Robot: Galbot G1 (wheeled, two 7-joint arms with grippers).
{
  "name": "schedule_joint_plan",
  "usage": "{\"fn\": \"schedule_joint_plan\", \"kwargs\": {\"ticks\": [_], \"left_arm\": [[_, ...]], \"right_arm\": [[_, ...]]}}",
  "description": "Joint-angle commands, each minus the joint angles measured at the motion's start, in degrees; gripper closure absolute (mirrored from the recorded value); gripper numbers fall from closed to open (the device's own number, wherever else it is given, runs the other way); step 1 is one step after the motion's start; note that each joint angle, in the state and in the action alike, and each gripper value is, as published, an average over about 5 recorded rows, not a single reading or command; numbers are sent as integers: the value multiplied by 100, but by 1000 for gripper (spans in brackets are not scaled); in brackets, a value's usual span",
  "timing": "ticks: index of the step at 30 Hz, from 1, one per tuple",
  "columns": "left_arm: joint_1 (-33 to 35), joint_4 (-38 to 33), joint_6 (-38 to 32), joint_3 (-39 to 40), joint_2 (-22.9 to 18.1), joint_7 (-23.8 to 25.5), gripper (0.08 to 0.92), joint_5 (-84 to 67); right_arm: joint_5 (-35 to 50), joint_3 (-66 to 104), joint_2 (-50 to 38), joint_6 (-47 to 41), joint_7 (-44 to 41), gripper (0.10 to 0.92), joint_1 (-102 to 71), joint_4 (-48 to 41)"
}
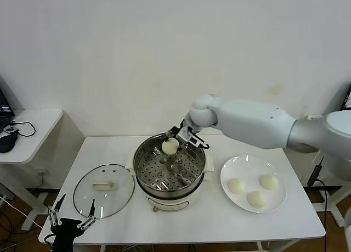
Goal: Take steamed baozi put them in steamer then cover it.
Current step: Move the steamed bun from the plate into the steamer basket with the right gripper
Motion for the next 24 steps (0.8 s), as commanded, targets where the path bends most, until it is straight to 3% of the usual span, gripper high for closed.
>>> {"fn": "schedule_joint_plan", "kwargs": {"ticks": [1, 8, 12, 18, 24], "left_arm": [[5, 4, -15, -32, 2, -4, 177, 12], [-9, 16, -46, -36, 5, -8, 177, 10], [-21, 17, -47, -28, 9, -8, 177, 10], [-21, -8, -41, -19, 7, -4, 177, 14], [-34, -18, -38, -6, 17, 3, 177, 13]], "right_arm": [[-928, -28, 397, 709, 201, 433, -231, -722], [-1158, 52, 451, 892, 315, 429, -273, -951], [-984, 73, 418, 862, 315, 361, -209, -883], [239, 15, 126, 260, -149, 220, 245, -182], [1715, -71, -597, -1049, -798, 203, 982, 836]]}}
